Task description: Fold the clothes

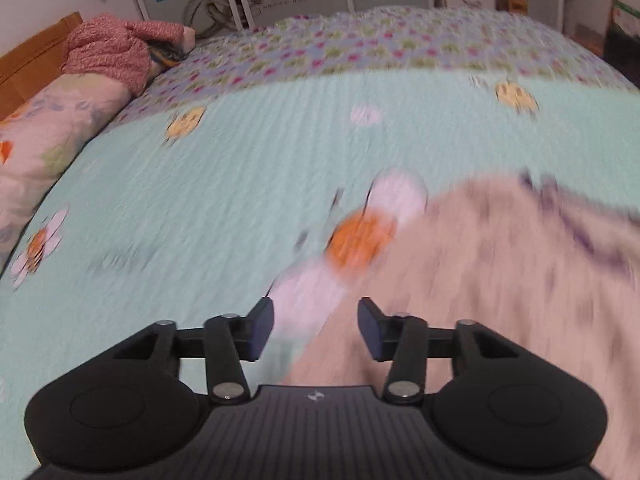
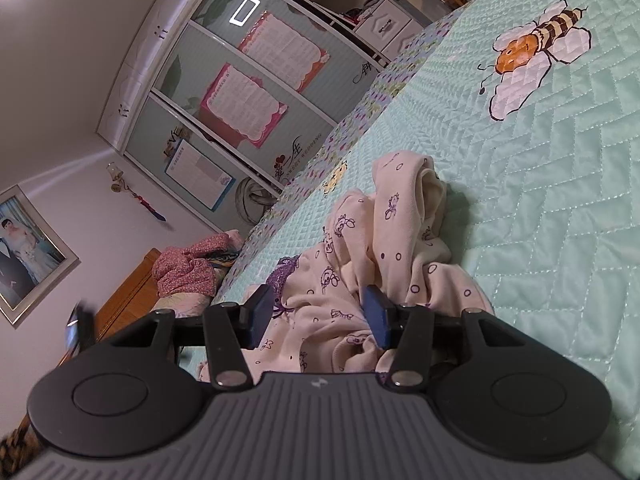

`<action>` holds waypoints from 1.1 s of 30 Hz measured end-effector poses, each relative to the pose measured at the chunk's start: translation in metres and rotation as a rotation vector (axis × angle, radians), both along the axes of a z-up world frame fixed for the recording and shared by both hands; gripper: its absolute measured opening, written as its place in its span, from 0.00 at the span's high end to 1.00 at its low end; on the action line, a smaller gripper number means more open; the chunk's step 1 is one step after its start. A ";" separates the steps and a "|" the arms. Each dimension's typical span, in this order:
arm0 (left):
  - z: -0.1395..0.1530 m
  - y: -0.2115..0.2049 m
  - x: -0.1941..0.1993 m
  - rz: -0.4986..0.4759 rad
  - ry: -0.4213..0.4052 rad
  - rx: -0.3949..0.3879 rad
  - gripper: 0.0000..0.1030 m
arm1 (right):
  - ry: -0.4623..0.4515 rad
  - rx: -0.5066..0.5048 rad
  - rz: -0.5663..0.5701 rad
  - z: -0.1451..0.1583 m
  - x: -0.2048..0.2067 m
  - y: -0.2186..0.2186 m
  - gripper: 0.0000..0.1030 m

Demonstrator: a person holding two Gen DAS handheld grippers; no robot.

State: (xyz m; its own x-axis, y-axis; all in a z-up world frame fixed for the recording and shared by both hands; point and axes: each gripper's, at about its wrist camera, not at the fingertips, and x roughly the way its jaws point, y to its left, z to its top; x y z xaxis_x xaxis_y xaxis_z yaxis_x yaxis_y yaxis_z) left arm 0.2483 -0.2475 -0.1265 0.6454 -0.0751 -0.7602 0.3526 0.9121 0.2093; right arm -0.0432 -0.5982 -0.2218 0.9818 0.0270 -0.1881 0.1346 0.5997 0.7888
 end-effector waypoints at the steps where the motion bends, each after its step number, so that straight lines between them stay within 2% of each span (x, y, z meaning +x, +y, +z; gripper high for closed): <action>1: -0.003 0.013 -0.015 -0.001 0.010 0.014 0.43 | 0.000 0.000 0.001 0.001 0.000 0.000 0.50; 5: -0.006 0.064 -0.056 0.066 0.003 0.003 0.40 | -0.001 0.002 0.002 0.002 0.002 -0.001 0.50; 8: -0.008 0.096 -0.068 0.167 -0.016 -0.003 0.34 | -0.002 0.004 0.004 0.001 0.004 -0.002 0.50; 11: -0.015 0.118 -0.066 0.246 -0.017 0.022 0.34 | -0.003 0.005 0.005 0.000 0.005 -0.004 0.50; 14: -0.027 0.120 -0.054 0.239 0.028 0.027 0.34 | -0.002 0.005 0.006 0.000 0.006 -0.005 0.49; 16: -0.035 0.117 -0.047 0.229 0.080 -0.002 0.35 | -0.001 0.004 0.008 -0.002 0.005 -0.007 0.49; 17: -0.037 0.115 -0.044 0.230 0.085 -0.028 0.43 | -0.001 0.003 0.009 -0.002 0.004 -0.008 0.49; 19: -0.035 0.113 -0.039 0.233 0.108 -0.114 0.98 | -0.002 0.002 0.009 -0.002 0.005 -0.008 0.49; 20: -0.031 0.109 -0.040 0.233 0.109 -0.121 1.00 | -0.002 0.001 0.010 -0.002 0.005 -0.008 0.48; 23: -0.017 0.093 -0.039 0.258 -0.018 0.072 1.00 | -0.008 0.001 0.013 -0.001 0.005 -0.007 0.47; 25: -0.003 0.102 -0.029 0.339 -0.108 0.167 0.99 | -0.014 -0.001 0.015 -0.001 0.005 -0.007 0.46; 27: 0.010 0.121 -0.013 0.446 -0.189 0.276 0.99 | -0.027 -0.009 0.015 0.002 0.004 -0.006 0.40; 29: 0.015 0.145 0.004 0.518 -0.184 0.327 0.99 | -0.054 -0.024 0.016 0.006 0.002 -0.004 0.34; 32: 0.007 0.155 0.019 0.478 -0.103 0.312 0.94 | -0.074 -0.043 0.028 0.010 0.004 -0.001 0.27; 33: 0.005 0.151 0.018 0.479 -0.107 0.324 0.92 | -0.071 -0.040 0.031 0.010 0.005 -0.002 0.27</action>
State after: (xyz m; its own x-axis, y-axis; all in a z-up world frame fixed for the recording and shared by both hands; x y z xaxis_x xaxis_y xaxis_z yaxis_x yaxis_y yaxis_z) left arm 0.2661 -0.0964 -0.1218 0.6244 0.4690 -0.6246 -0.1210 0.8481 0.5159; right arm -0.0382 -0.6000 -0.2116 0.9914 0.0515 -0.1199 0.0602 0.6343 0.7707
